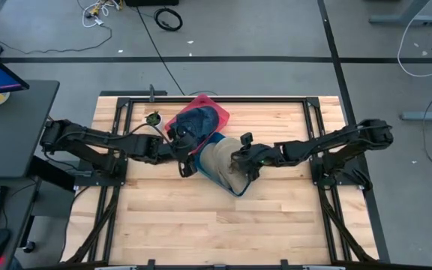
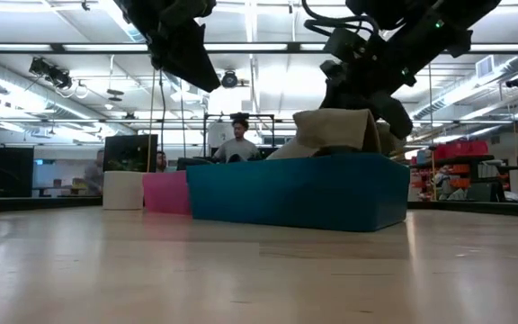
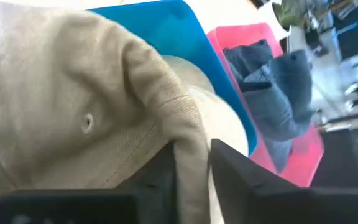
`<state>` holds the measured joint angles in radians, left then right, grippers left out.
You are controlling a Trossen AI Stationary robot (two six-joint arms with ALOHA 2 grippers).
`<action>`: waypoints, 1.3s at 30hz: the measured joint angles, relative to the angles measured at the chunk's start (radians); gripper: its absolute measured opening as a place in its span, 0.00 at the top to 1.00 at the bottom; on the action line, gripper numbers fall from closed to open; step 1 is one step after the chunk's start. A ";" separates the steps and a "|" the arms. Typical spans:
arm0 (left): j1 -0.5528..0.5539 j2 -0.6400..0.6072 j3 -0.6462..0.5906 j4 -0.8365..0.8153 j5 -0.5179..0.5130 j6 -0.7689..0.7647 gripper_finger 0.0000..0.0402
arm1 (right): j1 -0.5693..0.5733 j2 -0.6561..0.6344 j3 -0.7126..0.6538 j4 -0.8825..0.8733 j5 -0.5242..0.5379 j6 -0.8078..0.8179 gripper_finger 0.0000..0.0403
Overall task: Pick & Place hat
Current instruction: Put the brown cap into the blue bin
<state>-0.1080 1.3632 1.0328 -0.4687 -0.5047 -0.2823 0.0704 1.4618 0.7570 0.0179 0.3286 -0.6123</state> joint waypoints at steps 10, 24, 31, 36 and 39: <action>0.000 0.000 0.000 -0.002 0.000 -0.003 0.59 | 0.089 -0.142 -0.001 -0.090 0.019 0.079 0.57; 0.000 0.000 0.000 0.000 0.000 -0.003 0.59 | 0.028 -0.191 -0.001 -0.315 0.202 0.462 0.73; 0.000 0.000 0.000 0.000 0.000 -0.003 0.59 | -0.029 -0.140 -0.001 -0.489 0.204 0.660 0.98; 0.000 0.000 0.000 0.000 0.000 -0.003 0.59 | -0.050 -0.127 -0.001 -0.481 0.051 0.698 0.97; 0.000 0.000 0.000 0.000 0.000 -0.003 0.59 | -0.050 -0.127 -0.001 -0.463 0.025 0.657 0.99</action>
<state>-0.1078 1.3635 1.0328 -0.4683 -0.5045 -0.2852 0.0208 1.3346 0.7563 -0.4451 0.3538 0.0442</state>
